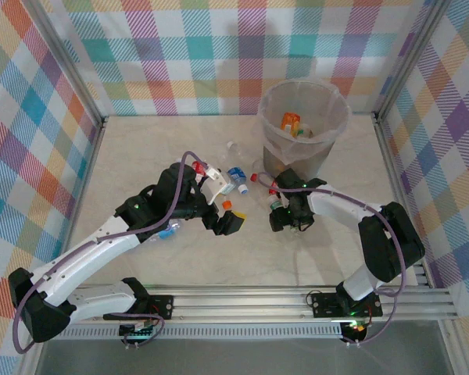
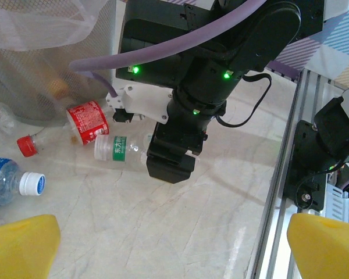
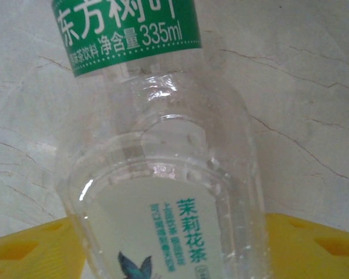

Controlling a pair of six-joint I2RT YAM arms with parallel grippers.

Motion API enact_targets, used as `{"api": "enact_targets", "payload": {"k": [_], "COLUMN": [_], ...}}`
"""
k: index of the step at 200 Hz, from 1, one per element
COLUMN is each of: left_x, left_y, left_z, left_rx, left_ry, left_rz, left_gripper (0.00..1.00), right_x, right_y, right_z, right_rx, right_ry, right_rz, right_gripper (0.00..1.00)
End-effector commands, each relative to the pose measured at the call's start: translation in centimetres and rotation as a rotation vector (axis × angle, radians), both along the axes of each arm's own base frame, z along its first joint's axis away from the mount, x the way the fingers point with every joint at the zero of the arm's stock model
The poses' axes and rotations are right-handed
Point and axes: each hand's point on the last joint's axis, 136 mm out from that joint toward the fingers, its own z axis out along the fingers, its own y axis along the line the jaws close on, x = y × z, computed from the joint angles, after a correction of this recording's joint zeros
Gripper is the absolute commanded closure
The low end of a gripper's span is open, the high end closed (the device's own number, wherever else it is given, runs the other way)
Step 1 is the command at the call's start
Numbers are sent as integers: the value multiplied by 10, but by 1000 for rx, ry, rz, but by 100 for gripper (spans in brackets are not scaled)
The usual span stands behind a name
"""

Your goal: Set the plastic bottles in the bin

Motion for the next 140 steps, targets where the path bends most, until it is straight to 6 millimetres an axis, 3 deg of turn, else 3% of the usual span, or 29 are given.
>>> {"api": "enact_targets", "payload": {"k": [1,30,65,98,140], "left_x": [-4,-5,2,12,18], "left_y": [-2,-2,4,19,32], "left_z": [-2,1,15,41,54], "left_rx": [-1,-9,-65,-196,-254], "left_ry": [-7,-12,-39,-86,-112], "left_rz": [-23,-23,44,121,166], "left_gripper": [0,0,0,0,0], "right_x": [11,10,9,8,11], "right_y": [7,12,23,46,70], "right_z": [6,10,36,86,171], "right_rx": [9,1,50,219,426], "right_ry": [-30,-37,-87,-162,-309], "right_rz": [26,50,75,107,162], "right_gripper": [27,40,43,42,42]}}
